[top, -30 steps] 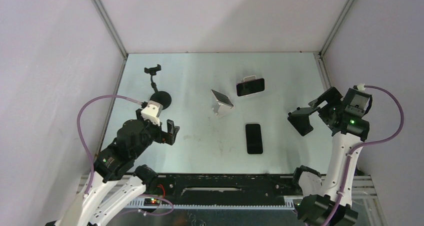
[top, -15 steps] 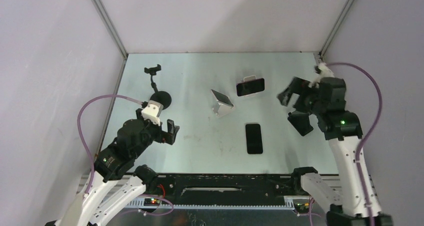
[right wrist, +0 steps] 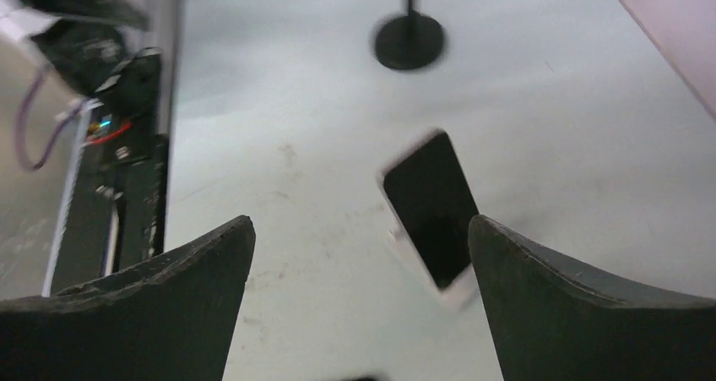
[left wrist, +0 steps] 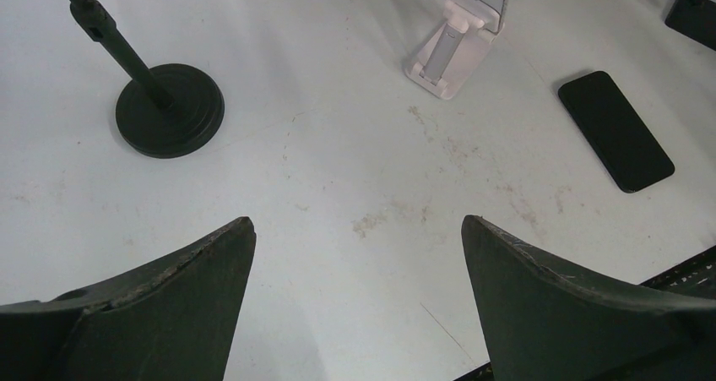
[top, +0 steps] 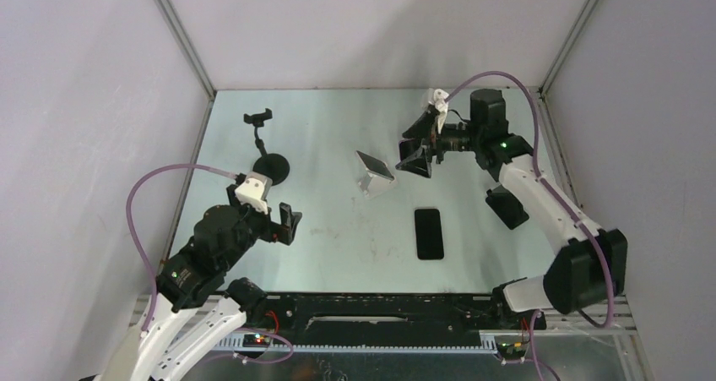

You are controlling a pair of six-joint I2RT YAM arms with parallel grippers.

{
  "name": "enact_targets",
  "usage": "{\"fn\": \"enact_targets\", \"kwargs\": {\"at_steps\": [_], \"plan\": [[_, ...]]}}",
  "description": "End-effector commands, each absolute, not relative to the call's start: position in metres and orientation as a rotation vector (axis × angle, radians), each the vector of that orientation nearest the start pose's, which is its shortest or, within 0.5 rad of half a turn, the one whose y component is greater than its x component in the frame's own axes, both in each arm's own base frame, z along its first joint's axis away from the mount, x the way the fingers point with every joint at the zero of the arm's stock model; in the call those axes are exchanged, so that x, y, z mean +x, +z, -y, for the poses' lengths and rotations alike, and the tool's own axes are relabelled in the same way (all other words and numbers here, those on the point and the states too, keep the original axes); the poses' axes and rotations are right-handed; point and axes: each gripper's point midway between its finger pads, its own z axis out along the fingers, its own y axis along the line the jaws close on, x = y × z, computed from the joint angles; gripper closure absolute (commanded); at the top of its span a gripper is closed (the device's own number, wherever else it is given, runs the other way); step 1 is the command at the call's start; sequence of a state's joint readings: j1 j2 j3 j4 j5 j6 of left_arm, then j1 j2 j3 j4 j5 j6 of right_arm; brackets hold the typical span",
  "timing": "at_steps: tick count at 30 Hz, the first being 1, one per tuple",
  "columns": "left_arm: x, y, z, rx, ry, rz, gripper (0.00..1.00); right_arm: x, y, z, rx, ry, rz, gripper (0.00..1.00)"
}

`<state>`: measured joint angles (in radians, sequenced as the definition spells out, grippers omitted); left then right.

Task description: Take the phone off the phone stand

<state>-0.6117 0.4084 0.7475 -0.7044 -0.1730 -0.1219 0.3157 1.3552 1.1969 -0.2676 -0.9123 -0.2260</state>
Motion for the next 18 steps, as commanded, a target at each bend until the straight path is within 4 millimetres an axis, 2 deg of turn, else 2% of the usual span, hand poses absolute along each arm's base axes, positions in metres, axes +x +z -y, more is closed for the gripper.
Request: {"fn": "enact_targets", "kwargs": {"at_steps": [1, 2, 3, 4, 5, 6, 9, 12, 18], "plan": [[0.187, 0.237, 0.099, 0.359, -0.317, -1.875, 0.00, 0.286, 0.308, -0.254, -1.406, 1.166, -1.022, 0.01], [0.187, 0.237, 0.099, 0.359, -0.318, -1.875, 0.00, 0.288, 0.307, -0.254, -1.444, 1.221, -0.934, 0.01], [0.187, 0.237, 0.099, 0.359, -0.320, -1.873, 0.00, 0.293, 0.294, -0.254, -1.419, 1.332, -1.010, 0.01], [0.187, 0.237, 0.099, 0.360, -0.320, -1.873, 0.00, 0.296, 0.298, -0.255, -1.479, 1.309, -0.912, 0.01], [0.187, 0.237, 0.099, 0.360, -0.322, -1.870, 0.00, 0.303, 0.293, -0.258, -1.507, 1.317, -0.902, 0.02], [0.186, 0.238, 0.098, 0.358, -0.321, -1.868, 0.00, 0.299, 0.289, -0.258, -1.524, 1.384, -0.942, 0.02], [0.187, 0.238, 0.097, 0.352, -0.315, -1.866, 0.00, 0.313, 0.278, -0.268, -1.548, 1.378, -0.912, 0.03], [0.187, 0.238, 0.097, 0.351, -0.314, -1.866, 0.00, 0.322, 0.272, -0.274, -1.552, 1.381, -0.902, 0.03], [0.188, 0.237, 0.097, 0.349, -0.307, -1.871, 0.00, 0.352, 0.262, -0.286, -1.519, 1.383, -0.928, 0.04]]}}
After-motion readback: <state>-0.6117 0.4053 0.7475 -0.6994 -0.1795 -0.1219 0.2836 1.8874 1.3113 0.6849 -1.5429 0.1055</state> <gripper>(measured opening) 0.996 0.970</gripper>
